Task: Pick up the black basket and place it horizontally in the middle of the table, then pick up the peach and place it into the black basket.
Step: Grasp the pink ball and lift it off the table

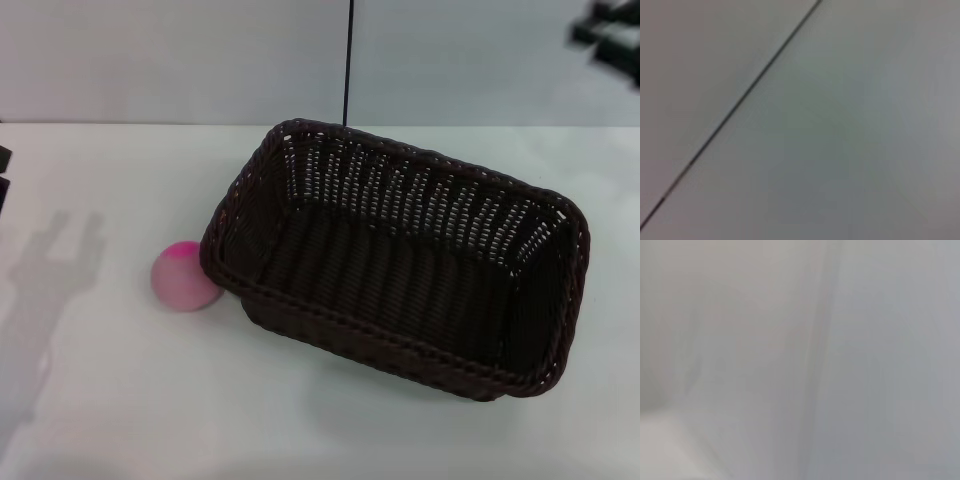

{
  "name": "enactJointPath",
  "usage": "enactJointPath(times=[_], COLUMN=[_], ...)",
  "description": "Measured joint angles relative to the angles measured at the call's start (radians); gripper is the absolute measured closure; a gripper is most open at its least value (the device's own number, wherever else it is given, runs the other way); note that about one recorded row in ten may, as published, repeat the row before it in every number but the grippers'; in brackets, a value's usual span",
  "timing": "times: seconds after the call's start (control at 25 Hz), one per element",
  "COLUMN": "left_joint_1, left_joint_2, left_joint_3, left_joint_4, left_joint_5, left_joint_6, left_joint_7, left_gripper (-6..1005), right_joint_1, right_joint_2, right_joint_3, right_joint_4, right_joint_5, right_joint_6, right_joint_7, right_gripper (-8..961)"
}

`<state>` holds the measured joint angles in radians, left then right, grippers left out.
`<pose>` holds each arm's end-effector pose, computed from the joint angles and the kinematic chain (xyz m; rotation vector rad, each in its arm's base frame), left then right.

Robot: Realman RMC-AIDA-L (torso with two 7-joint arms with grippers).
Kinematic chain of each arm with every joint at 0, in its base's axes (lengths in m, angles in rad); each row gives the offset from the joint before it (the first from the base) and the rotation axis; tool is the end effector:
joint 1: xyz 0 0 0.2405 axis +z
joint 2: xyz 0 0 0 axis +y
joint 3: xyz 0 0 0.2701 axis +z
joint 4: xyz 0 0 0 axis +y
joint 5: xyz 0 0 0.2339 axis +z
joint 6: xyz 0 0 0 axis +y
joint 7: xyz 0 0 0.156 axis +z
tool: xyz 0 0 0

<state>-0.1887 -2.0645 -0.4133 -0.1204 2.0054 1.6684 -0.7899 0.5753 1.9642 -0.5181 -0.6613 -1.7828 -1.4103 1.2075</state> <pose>-0.3710 0.2394 -0.0104 -1.4391 -0.8507 -1.3451 0.2892 0.4222 0.0892 -2.2859 0.3484 0.7461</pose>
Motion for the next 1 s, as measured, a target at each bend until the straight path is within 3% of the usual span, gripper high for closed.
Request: enactJointPath(times=[0.08, 0.12, 0.16, 0.32, 0.44, 0.56, 1.0], left_joint_1=[0.0, -0.008, -0.009, -0.012, -0.01, -0.015, -0.084], left_joint_2=[0.003, 0.005, 0.006, 0.007, 0.008, 0.006, 0.0], left_joint_3=[0.016, 0.087, 0.105, 0.208, 0.31, 0.355, 0.405], left_joint_4=[0.017, 0.099, 0.118, 0.212, 0.26, 0.261, 0.225], left_joint_5=[0.005, 0.031, 0.037, 0.057, 0.062, 0.062, 0.066], left_joint_6=[0.009, 0.042, 0.046, 0.052, 0.034, -0.01, -0.167], left_joint_7=[0.0, 0.0, -0.001, -0.014, -0.014, 0.0, 0.051], left_gripper=[530, 531, 531, 534, 536, 539, 546], right_joint_1=[-0.051, -0.079, -0.108, -0.168, -0.196, -0.206, -0.204], right_joint_2=[0.027, 0.04, 0.052, 0.07, 0.073, 0.073, 0.075], right_joint_3=[0.045, 0.063, 0.079, 0.122, 0.186, 0.241, 0.244], right_joint_4=[0.007, 0.014, 0.028, 0.088, 0.171, 0.231, 0.308], right_joint_5=[0.121, 0.178, 0.231, 0.34, 0.38, 0.383, 0.384], right_joint_6=[0.014, 0.019, 0.021, 0.021, 0.016, 0.016, 0.011], right_joint_7=[-0.011, -0.018, -0.027, -0.053, -0.083, -0.108, -0.113], right_gripper=[600, 600, 600, 599, 599, 599, 599])
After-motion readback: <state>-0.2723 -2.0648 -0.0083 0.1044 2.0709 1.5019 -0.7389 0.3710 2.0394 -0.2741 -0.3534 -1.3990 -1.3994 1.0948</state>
